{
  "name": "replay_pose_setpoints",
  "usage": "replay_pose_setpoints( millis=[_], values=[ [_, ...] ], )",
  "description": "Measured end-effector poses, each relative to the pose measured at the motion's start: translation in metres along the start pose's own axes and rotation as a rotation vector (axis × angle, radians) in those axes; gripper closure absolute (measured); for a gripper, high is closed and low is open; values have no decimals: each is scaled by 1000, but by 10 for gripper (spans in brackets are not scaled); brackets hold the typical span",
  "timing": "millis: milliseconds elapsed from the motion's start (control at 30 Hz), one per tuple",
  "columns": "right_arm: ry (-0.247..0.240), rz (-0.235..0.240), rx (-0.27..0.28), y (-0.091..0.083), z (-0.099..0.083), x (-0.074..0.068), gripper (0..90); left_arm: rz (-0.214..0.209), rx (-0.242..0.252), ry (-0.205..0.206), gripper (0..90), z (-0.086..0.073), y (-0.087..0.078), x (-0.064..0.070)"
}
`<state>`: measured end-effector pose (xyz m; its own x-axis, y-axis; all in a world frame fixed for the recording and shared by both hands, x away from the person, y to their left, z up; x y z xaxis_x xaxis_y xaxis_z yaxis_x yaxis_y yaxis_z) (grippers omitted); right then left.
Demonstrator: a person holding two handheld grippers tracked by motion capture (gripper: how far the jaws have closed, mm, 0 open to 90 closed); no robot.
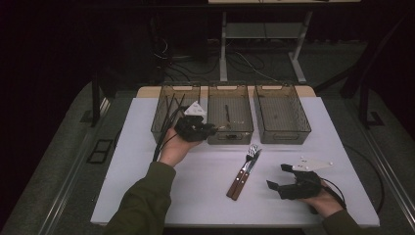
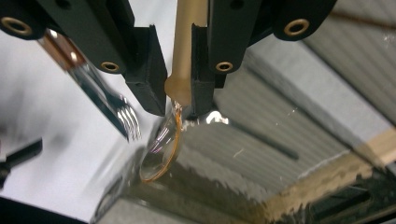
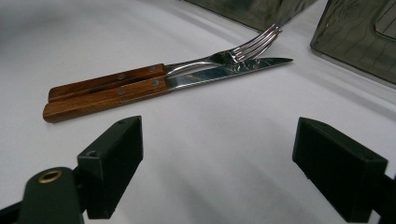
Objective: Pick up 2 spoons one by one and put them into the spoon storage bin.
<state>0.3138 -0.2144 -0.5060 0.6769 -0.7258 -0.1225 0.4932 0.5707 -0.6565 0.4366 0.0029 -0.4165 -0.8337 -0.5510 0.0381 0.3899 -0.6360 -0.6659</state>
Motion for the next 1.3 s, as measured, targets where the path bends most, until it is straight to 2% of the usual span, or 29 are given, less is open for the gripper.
replay_pose_setpoints(
  millis=[200, 233, 300, 333, 433, 533, 600, 633, 700, 767, 900, 967, 1033, 1067, 1233, 1267, 1300],
  values=[
    [-1, 5, 1, -1, 0, 0, 158, 7, 12, -5, 762, 28, 22, -12],
    [0, 6, 2, -1, 0, 0, 158, 17, 10, 4, 761, 31, 26, -14],
    [-1, 5, 2, -1, 0, 0, 158, 17, 5, -10, 761, 35, 36, -17],
    [-3, 5, 2, -1, 0, -1, 158, 22, -3, -1, 761, 37, 41, -19],
    [-10, 6, 4, -1, 0, -1, 158, 29, -18, -10, 761, 40, 55, -22],
    [-8, 6, 8, -1, 1, -1, 158, 22, -34, -43, 758, 38, 67, -24],
    [-6, 8, 10, -2, 1, -1, 158, 44, -41, -51, 740, 36, 71, -27],
    [-6, 7, 11, -2, 1, -1, 158, 46, -38, -40, 687, 36, 71, -28],
    [-6, 8, 13, -3, 1, -1, 158, 57, -28, -62, 577, 36, 70, -27],
    [-7, 8, 13, -3, 1, 0, 158, 70, -33, -35, 494, 35, 66, -26],
    [-8, 5, 8, -2, 1, -1, 158, 80, -35, -16, 378, 31, 58, -22],
    [-8, 6, 6, -2, 1, -1, 158, 68, -37, -20, 340, 27, 54, -19],
    [-6, 3, 4, -2, 1, -1, 158, 63, -36, -57, 311, 23, 51, -12],
    [-7, 3, 5, -1, 1, 0, 158, 59, -40, -42, 300, 20, 49, -11],
    [0, 1, 2, -1, 0, 1, 158, 49, -47, -36, 258, 11, 40, -1],
    [-1, 1, 2, -1, 0, 1, 158, 52, -41, -15, 251, 10, 38, 1],
    [-1, 1, 2, -1, 0, 1, 158, 52, -47, -11, 251, 8, 36, 4]
  ],
)
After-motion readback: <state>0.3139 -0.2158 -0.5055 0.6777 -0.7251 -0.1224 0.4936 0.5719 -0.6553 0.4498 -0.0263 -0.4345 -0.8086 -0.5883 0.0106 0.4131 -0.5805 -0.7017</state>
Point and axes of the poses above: each handheld gripper's, and its own axes: y roughly forward along the jaws, z roughly out of its top, x roughly to its right, the point moved 10 cm from there along y, roughly forward along the jaws, and after that the axes turned 5 degrees about -x, right-handed, at the moved point
